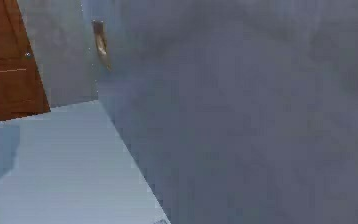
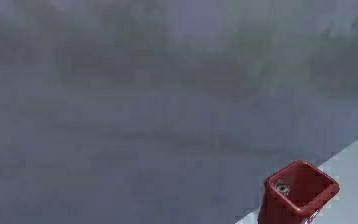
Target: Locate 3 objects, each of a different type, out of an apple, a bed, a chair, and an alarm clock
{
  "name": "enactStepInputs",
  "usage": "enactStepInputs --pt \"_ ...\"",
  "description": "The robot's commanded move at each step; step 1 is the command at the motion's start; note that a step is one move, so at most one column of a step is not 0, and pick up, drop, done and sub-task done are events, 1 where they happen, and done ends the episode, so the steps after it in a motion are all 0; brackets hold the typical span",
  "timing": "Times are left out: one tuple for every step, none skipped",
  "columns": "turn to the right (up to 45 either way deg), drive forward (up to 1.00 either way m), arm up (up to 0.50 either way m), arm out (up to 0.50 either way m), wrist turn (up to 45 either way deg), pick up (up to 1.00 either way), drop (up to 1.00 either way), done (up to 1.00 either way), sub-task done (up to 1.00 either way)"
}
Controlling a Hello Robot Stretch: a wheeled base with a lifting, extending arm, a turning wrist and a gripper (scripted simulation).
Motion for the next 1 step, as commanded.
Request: enactStepInputs --pt "-45.0 0.0 0.0 0.0 0.0 0.0 0.0 0.0 0.0"
